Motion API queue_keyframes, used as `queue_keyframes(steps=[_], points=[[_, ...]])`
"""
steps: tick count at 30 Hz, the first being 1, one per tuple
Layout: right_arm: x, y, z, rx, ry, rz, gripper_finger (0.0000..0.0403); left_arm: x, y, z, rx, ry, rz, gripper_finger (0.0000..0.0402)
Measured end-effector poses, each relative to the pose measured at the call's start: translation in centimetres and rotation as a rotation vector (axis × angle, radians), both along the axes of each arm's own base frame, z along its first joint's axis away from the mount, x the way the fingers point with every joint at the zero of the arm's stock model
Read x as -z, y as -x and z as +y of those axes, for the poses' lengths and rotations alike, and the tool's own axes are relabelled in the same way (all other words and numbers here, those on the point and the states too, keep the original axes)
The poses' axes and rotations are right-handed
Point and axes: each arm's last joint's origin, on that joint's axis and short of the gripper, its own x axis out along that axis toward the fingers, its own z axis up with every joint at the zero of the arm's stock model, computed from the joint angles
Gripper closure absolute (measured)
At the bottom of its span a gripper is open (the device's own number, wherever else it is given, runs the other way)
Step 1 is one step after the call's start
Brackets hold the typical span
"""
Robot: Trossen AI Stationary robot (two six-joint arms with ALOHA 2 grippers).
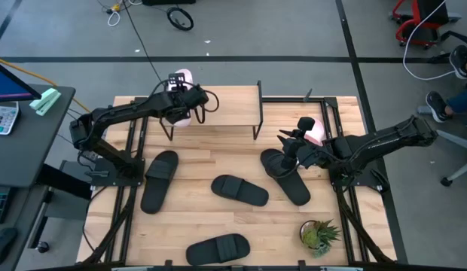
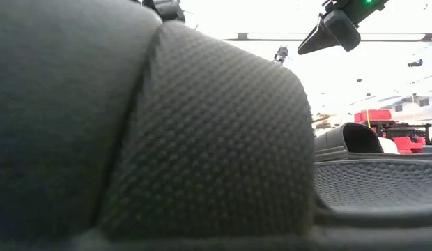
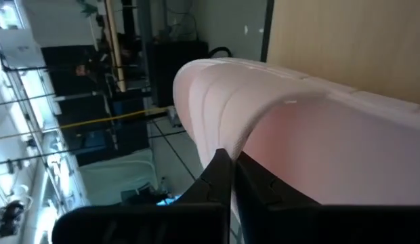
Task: Pick and place slides into the shelf
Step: Put the pink slide on the shelf
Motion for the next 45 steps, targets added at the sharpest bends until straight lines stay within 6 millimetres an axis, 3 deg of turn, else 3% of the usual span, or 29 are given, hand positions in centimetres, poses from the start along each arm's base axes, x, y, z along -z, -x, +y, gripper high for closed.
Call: queue_keyframes(steps=[6, 12, 30, 39, 45], points=[[0.0, 0.0, 0.0, 0.0, 0.0, 0.0, 0.0304, 1.3, 1.3, 1.8, -0.045, 0.026, 0.043, 0.0393], [0.0, 0.0, 0.0, 0.003, -0.005, -0.005, 0.0304, 1.5, 1.9, 2.5, -0.046, 0.038, 0.093, 0.0389], [0.1, -0.1, 0.1, 0.017, -0.107, -0.075, 0.0304, 1.5, 1.9, 2.4, 0.012, 0.052, 0.219, 0.0286], [0.3, -0.1, 0.4, -0.035, -0.284, -0.111, 0.0304, 1.2, 0.6, 0.1, 0.039, -0.032, 0.283, 0.0238], [1.2, 0.5, 0.6, 0.006, -0.443, -0.083, 0.0304, 1.0, 0.0, -3.5, 0.02, -0.198, 0.444, 0.0219]])
